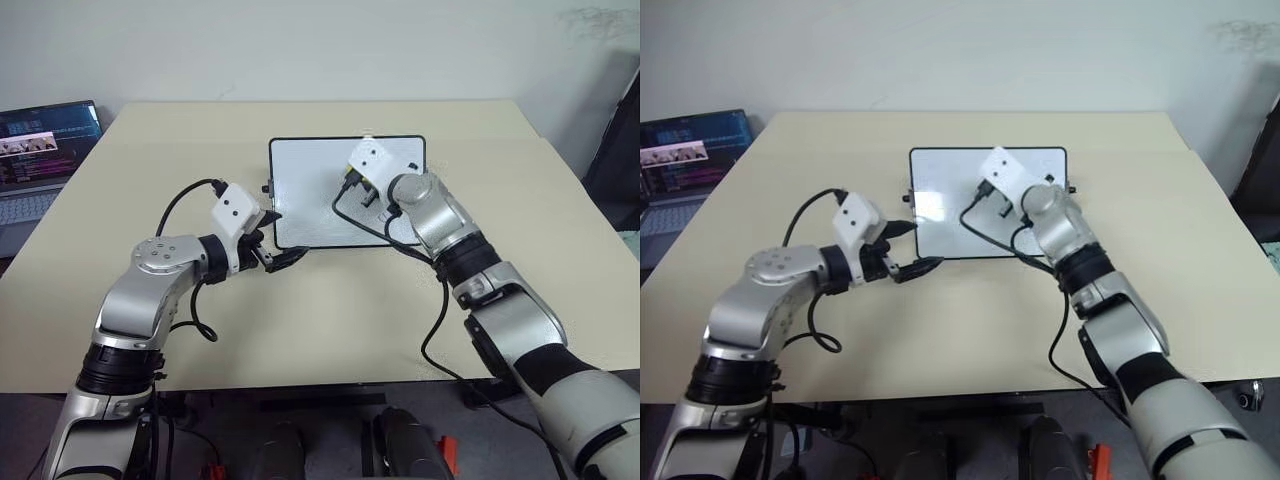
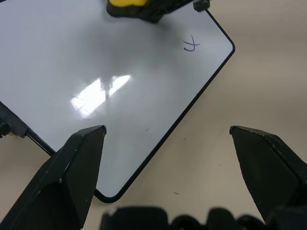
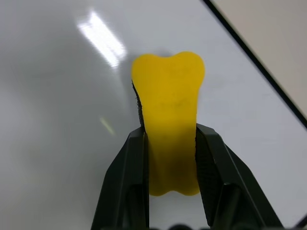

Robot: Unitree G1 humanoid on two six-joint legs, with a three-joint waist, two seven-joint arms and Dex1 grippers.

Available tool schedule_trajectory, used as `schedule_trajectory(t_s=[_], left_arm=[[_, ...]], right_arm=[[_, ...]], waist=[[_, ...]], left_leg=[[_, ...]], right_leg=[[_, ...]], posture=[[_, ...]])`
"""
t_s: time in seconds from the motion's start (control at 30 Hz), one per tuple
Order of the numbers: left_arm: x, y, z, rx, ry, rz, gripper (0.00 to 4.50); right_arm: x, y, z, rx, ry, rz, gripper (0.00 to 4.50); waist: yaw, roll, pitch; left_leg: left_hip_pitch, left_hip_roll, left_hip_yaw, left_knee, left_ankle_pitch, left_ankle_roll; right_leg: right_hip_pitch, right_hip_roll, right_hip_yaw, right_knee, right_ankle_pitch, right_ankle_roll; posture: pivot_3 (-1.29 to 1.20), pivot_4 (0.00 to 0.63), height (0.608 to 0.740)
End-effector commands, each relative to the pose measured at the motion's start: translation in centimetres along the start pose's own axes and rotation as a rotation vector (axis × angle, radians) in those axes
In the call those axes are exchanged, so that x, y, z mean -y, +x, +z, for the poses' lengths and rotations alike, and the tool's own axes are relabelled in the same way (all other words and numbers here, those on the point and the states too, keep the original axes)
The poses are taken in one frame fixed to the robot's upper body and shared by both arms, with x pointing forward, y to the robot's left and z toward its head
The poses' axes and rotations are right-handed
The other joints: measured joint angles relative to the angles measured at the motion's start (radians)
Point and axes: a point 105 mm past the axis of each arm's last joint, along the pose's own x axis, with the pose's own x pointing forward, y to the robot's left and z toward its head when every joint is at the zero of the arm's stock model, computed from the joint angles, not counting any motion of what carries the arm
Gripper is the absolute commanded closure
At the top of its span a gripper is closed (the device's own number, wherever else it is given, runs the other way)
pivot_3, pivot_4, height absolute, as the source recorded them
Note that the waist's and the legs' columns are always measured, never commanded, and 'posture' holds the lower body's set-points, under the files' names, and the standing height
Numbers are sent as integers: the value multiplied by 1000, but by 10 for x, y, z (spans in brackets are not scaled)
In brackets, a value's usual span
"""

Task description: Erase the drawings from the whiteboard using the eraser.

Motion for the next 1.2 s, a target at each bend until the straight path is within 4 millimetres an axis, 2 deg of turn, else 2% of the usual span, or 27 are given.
schedule_trajectory(t_s=[0.03,0.2,0.3,0.37,0.57,0.67,0.8,0.97,1.2], left_arm=[[0,-1,12,38,38,1,0],[-1,-1,12,37,38,3,0],[0,-1,11,36,37,3,0],[0,-1,11,36,36,3,0],[0,-1,8,30,30,0,0],[1,-1,8,30,28,-5,0],[1,1,7,28,27,-15,0],[2,4,8,29,27,-25,0],[1,3,8,28,28,-29,0]], right_arm=[[12,2,-12,-46,10,-54,3538],[-17,3,-5,-21,-6,50,3538],[-32,-1,8,47,22,116,3538],[-34,-9,21,133,46,149,3538],[-21,-37,29,275,165,96,3538],[-16,-51,21,299,193,61,3538],[-5,-70,6,303,261,-21,3538],[-1,-81,-14,282,289,-87,3538],[4,-92,-23,300,314,-124,3538]], waist=[[0,0,0],[-2,0,0],[-6,0,0],[-9,0,0],[-2,0,0],[2,0,0],[4,0,1],[3,0,0],[3,0,1]], left_leg=[[0,0,0,0,0,0],[0,0,0,0,0,0],[0,0,0,0,0,0],[0,0,0,-2,0,0],[-9,1,-1,-4,0,0],[-16,1,-1,-4,0,0],[-16,1,-1,-6,0,-1],[-16,1,0,-7,0,-1],[-16,1,0,-8,0,-1]], right_leg=[[0,0,0,0,0,0],[0,0,0,0,0,0],[0,0,0,0,0,0],[0,0,0,0,0,0],[-9,0,-1,-1,0,-1],[-15,0,-1,-1,3,-6],[-15,0,-1,-4,2,-6],[-15,0,-1,-4,2,-6],[-15,0,-1,-4,2,-6]], posture=[[0,150,740],[0,150,740],[0,150,740],[0,150,740],[0,150,740],[0,150,740],[0,150,740],[0,150,740],[0,150,740]])
